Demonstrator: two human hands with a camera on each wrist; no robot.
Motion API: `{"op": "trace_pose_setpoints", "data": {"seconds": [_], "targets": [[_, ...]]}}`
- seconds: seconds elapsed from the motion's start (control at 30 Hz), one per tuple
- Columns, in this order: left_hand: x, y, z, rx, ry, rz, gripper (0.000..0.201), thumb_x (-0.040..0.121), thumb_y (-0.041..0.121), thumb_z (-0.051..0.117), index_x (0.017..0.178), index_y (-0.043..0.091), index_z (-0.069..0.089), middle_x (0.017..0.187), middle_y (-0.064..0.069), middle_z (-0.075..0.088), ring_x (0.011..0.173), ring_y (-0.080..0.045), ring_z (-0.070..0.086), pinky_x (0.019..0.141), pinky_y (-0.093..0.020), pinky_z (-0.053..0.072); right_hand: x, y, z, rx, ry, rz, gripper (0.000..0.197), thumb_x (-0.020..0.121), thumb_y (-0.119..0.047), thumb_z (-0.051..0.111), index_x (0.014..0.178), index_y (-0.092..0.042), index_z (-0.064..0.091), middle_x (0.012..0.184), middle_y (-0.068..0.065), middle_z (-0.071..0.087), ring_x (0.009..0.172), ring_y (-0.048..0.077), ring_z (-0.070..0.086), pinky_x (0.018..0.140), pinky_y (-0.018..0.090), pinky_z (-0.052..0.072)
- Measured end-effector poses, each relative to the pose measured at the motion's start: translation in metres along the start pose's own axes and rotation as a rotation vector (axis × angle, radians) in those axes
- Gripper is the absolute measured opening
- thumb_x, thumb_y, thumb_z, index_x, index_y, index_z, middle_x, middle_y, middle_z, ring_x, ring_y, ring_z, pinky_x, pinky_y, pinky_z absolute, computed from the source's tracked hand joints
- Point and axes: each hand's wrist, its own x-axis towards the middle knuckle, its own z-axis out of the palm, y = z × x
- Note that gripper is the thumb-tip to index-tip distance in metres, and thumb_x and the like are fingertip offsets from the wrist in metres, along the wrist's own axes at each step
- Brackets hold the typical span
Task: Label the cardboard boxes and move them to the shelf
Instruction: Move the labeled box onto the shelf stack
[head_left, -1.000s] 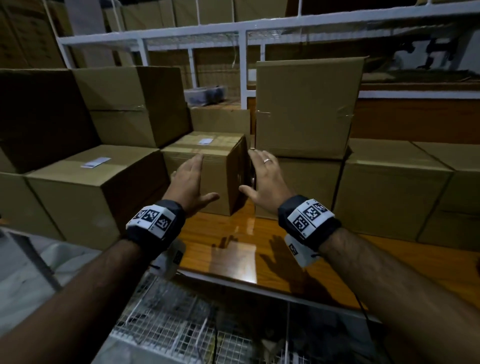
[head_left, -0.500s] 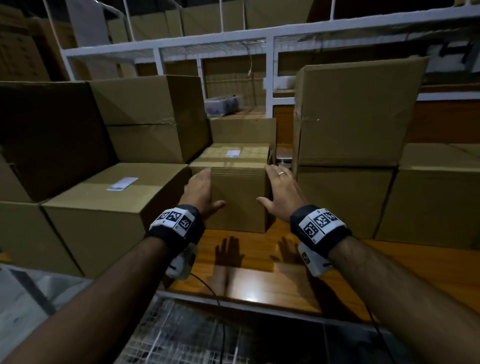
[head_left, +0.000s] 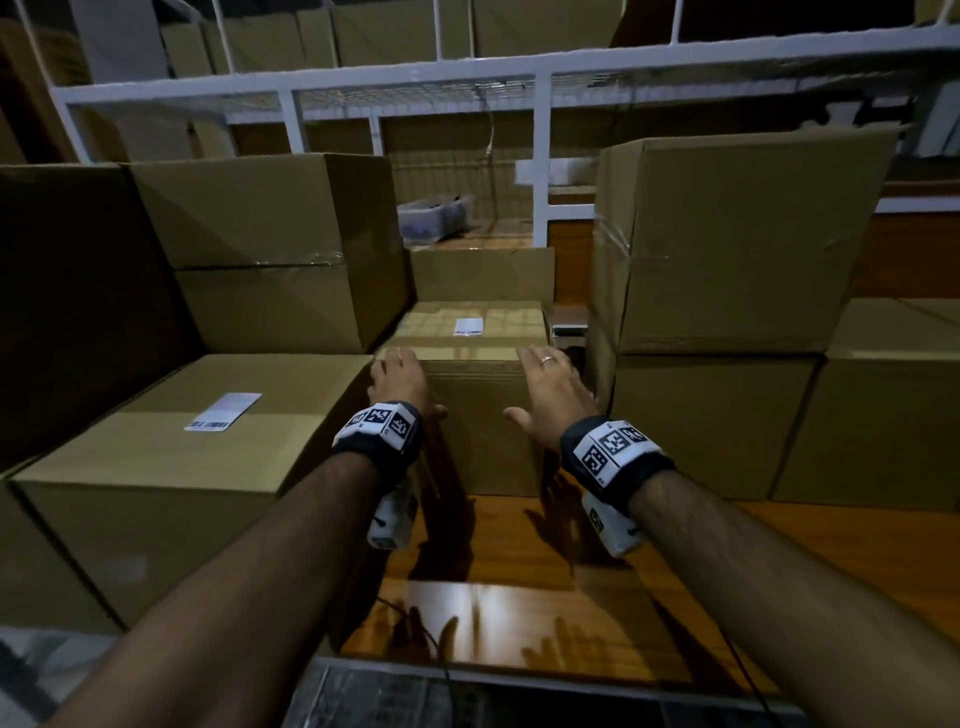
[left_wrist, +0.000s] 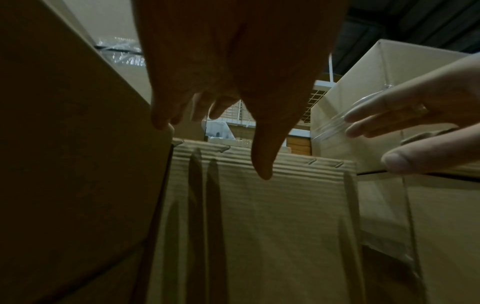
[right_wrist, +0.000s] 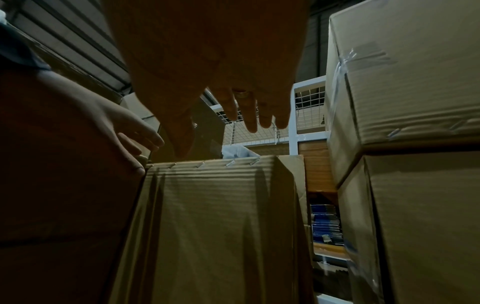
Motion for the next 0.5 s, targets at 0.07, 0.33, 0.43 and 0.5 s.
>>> {"op": "trace_pose_setpoints", "data": {"seconds": [0.07, 0.33, 0.43, 0.5], "targets": [[0.009, 0.003, 0.004, -0.017, 0.007, -0.029, 0.095, 0.073, 0.032, 0.081, 0.143, 0.007, 0.022, 0.152, -0.015, 0.02, 0.141, -0.034, 0.017, 0.112, -0.05, 0.028, 0.012, 0.003, 0.006, -0.024, -0.015, 0.013, 0.079, 0.084, -0.035, 0.07, 0.146, -0.014, 0.027, 0.151, 0.008, 0.03, 0.141, 0.025, 0.022, 0.113, 0.041, 0.026], [0.036, 0.003, 0.016, 0.007, -0.007, -0.107, 0.098, 0.072, 0.033, 0.081, 0.145, 0.005, 0.021, 0.153, -0.015, 0.021, 0.143, -0.035, 0.014, 0.112, -0.053, 0.027, 0.049, 0.016, 0.041, -0.085, -0.077, 0.008, 0.083, 0.082, -0.038, 0.071, 0.146, -0.013, 0.025, 0.154, 0.011, 0.025, 0.143, 0.029, 0.019, 0.114, 0.045, 0.027], [0.041, 0.002, 0.021, 0.046, -0.015, -0.076, 0.098, 0.072, 0.035, 0.08, 0.146, 0.006, 0.023, 0.154, -0.012, 0.021, 0.143, -0.036, 0.012, 0.114, -0.052, 0.024, 0.054, 0.02, 0.051, -0.111, -0.081, 0.002, 0.087, 0.082, -0.038, 0.07, 0.149, -0.012, 0.021, 0.156, 0.012, 0.02, 0.144, 0.03, 0.016, 0.115, 0.046, 0.025], [0.04, 0.003, 0.025, 0.06, 0.003, -0.051, 0.096, 0.072, 0.037, 0.08, 0.146, 0.011, 0.025, 0.154, -0.009, 0.022, 0.142, -0.036, 0.012, 0.113, -0.052, 0.024, 0.057, 0.027, 0.055, -0.112, -0.069, -0.011, 0.088, 0.082, -0.038, 0.07, 0.149, -0.011, 0.02, 0.156, 0.012, 0.02, 0.144, 0.029, 0.016, 0.115, 0.045, 0.025]]}}
